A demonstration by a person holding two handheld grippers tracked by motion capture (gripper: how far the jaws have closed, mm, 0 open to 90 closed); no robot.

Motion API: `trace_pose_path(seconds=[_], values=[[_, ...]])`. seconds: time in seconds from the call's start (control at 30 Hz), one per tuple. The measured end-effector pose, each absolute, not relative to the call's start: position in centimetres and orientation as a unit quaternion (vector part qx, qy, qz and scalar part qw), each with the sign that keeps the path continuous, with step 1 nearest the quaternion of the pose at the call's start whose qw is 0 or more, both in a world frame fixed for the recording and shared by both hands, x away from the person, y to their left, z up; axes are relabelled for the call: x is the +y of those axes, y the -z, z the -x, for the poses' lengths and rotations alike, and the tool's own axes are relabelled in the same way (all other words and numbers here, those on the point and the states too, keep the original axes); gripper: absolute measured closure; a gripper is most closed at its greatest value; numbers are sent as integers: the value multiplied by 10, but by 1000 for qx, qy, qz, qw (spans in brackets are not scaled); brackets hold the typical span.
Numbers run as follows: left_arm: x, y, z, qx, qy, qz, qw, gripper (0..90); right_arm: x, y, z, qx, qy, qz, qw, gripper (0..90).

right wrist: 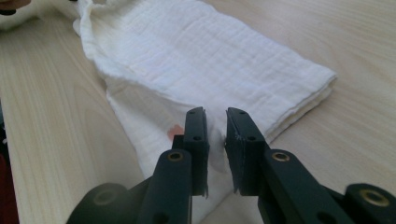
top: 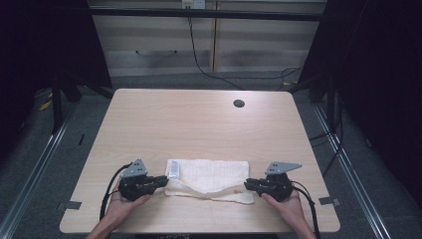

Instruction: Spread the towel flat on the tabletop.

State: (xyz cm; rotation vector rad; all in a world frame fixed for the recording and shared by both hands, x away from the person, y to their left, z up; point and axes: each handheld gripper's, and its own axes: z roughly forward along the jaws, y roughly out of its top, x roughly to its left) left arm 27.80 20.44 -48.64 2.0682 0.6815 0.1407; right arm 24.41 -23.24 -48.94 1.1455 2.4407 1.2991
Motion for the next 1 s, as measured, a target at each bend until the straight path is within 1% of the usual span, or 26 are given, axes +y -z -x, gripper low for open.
trace_pose_path(seconds=[0.07, 0.17, 0.37, 0.57, 0.67, 0.77, 0.83, 0.87, 0.9, 1.0], values=[[204, 488, -274, 276, -53, -844, 457, 797, -230, 491, -243, 819, -425, -379, 74, 752], [205, 486, -268, 269, -58, -849, 451, 782, -230, 491, -242, 819, -424, -379, 74, 731], [218, 482, -261, 278, -59, -836, 469, 733, -233, 490, -233, 823, -410, -385, 82, 644], [234, 481, -261, 302, -60, -823, 478, 698, -242, 485, -229, 814, -417, -395, 85, 594], [238, 477, -264, 311, -59, -810, 494, 692, -246, 481, -230, 808, -422, -401, 90, 591], [237, 474, -269, 312, -65, -808, 496, 690, -249, 480, -234, 803, -426, -407, 95, 609], [234, 474, -273, 315, -62, -806, 498, 691, -247, 480, -238, 804, -426, -403, 98, 627], [231, 474, -277, 314, -64, -809, 494, 696, -244, 479, -244, 806, -426, -400, 98, 655], [227, 475, -281, 315, -62, -810, 490, 696, -244, 479, -244, 806, -426, -400, 98, 655], [214, 477, -298, 315, -52, -815, 484, 725, -241, 477, -261, 805, -430, -397, 99, 698]])
